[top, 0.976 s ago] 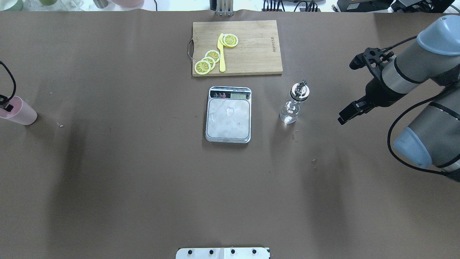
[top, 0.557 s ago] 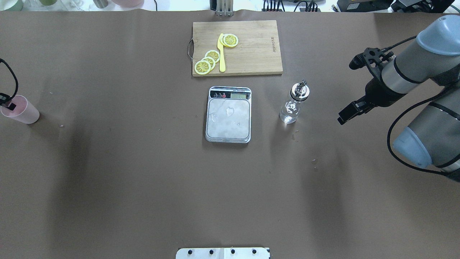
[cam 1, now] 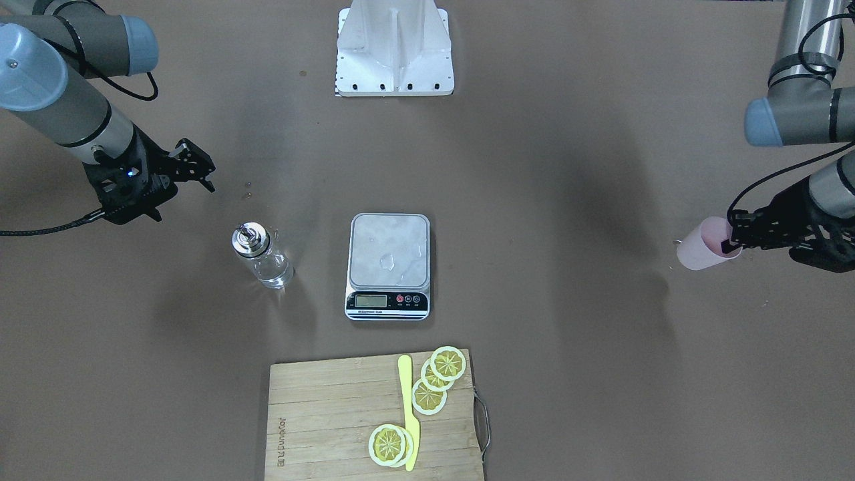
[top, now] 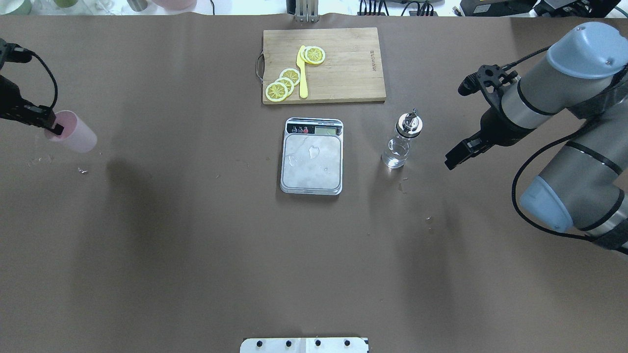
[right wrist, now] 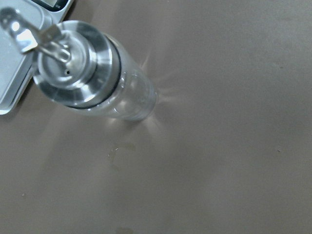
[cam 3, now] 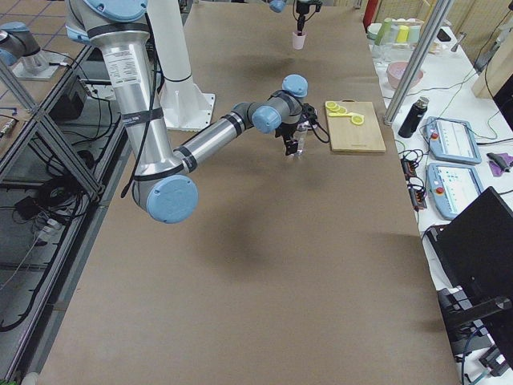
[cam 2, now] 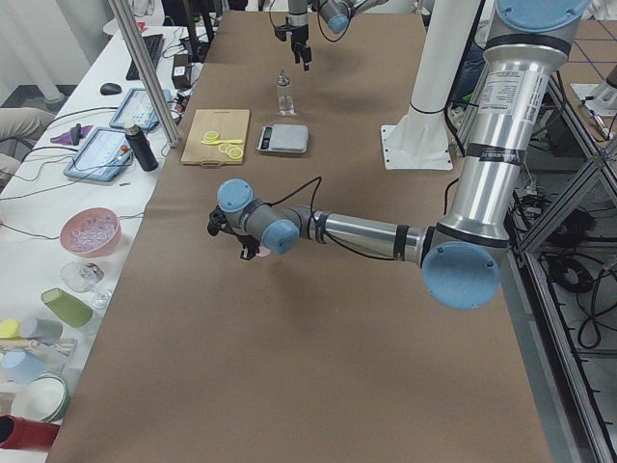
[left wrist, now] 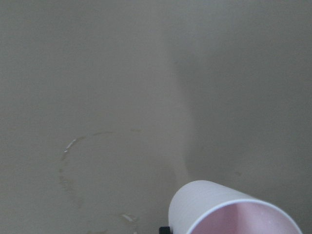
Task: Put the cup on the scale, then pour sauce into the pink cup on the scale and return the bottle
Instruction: 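Grasp the pink cup with the left gripper while the right gripper holds the bottle, then carry the pink cup with the left gripper onto the scale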
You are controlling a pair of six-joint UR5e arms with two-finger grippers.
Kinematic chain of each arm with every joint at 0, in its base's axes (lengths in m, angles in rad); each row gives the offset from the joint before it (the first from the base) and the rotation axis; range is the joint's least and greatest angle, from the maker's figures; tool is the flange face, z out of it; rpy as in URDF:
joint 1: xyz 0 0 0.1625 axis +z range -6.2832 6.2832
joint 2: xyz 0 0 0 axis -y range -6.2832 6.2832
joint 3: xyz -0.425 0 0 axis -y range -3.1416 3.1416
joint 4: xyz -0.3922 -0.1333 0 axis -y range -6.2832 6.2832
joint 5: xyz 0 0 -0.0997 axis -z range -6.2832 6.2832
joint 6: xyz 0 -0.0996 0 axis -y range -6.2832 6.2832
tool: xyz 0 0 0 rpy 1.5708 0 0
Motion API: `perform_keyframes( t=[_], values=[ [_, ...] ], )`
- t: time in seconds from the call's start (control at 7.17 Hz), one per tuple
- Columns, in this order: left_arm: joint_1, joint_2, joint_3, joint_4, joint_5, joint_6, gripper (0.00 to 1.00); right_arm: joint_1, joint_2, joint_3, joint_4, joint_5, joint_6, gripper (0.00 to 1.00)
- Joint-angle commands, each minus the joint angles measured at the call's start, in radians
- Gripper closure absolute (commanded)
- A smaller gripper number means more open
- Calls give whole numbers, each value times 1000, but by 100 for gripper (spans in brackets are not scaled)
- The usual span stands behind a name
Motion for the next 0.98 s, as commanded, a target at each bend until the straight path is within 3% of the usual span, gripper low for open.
perform_keyframes(
  t=[0.0, 0.42, 0.84],
  values=[
    [84, -87, -32, 2, 4, -199, 100, -43, 34, -13, 1, -53, 30, 0],
    [189, -167, -78, 2, 12, -420, 100, -63, 33, -23, 85, -94, 46, 0],
    [201, -170, -87, 11, 20, -433, 100, -77, 22, 15, 130, -116, 173, 0]
  ],
)
